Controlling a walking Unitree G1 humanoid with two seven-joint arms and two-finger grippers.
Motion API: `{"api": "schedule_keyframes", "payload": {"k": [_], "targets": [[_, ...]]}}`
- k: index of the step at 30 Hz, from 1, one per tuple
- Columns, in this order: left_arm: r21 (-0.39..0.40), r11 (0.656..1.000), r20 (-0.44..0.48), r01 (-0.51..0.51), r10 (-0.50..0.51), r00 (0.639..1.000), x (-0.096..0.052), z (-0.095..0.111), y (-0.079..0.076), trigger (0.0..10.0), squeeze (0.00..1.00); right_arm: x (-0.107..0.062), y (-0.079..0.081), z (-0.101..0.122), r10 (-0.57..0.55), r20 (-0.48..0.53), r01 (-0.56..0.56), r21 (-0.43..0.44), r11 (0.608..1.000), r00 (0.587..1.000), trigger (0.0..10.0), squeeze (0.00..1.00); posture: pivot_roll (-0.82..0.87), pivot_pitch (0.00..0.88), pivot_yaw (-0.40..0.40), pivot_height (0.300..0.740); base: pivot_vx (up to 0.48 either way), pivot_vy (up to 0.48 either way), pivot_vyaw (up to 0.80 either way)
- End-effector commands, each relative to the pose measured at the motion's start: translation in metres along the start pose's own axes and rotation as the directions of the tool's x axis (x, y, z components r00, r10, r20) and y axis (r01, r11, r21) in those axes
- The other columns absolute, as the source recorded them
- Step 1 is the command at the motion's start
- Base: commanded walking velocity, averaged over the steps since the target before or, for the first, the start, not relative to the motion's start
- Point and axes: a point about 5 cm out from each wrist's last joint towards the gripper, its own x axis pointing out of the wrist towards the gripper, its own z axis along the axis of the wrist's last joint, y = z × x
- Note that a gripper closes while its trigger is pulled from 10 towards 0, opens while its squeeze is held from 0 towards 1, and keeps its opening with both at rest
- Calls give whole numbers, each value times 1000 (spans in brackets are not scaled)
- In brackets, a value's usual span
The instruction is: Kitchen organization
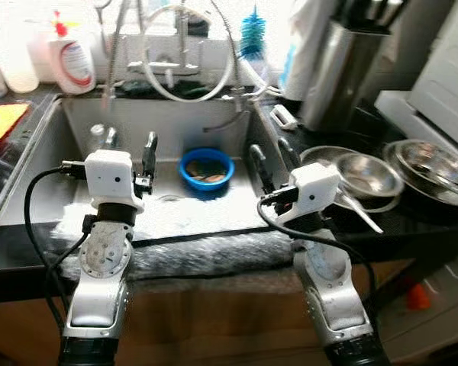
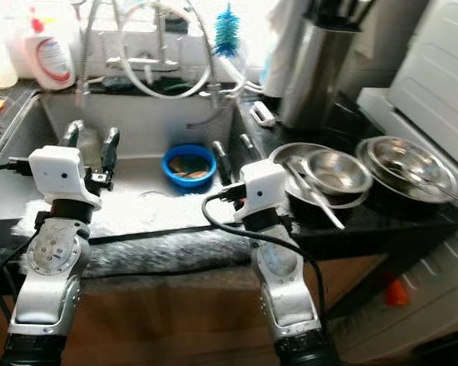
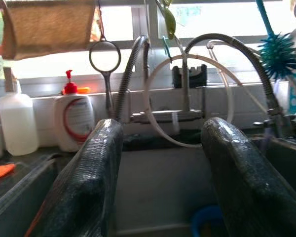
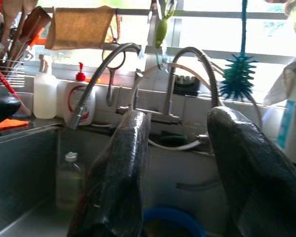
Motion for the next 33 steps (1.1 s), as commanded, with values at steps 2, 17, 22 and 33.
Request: {"api": "schedule_keyframes", "payload": {"k": [2, 17, 22, 33], "targets": [[-21, 999, 26, 30, -30, 999, 3, 5, -9, 10000, 0, -2, -8, -1, -19, -3, 19, -13, 1000, 1000, 10000, 0, 34, 0, -73, 740, 0, 0, 0], [-13, 999, 46, 47, -46, 998, 7, 9, -10, 10000, 0, -1, -7, -2, -25, -1, 25, -12, 1000, 1000, 10000, 0, 35, 0, -68, 740, 0, 0, 0], [-12, 998, 48, 62, -61, 997, 5, 10, -13, 10000, 0, -3, -8, -3, -31, -3, 31, -12, 999, 1000, 10000, 0, 37, 0, -68, 740, 0, 0, 0], [-21, 996, 37, 81, -81, 996, 4, 8, -17, 10000, 0, -4, -9, -5, -37, -10, 37, -10, 999, 999, 10000, 0, 37, 0, -67, 740, 0, 0, 0]]}}
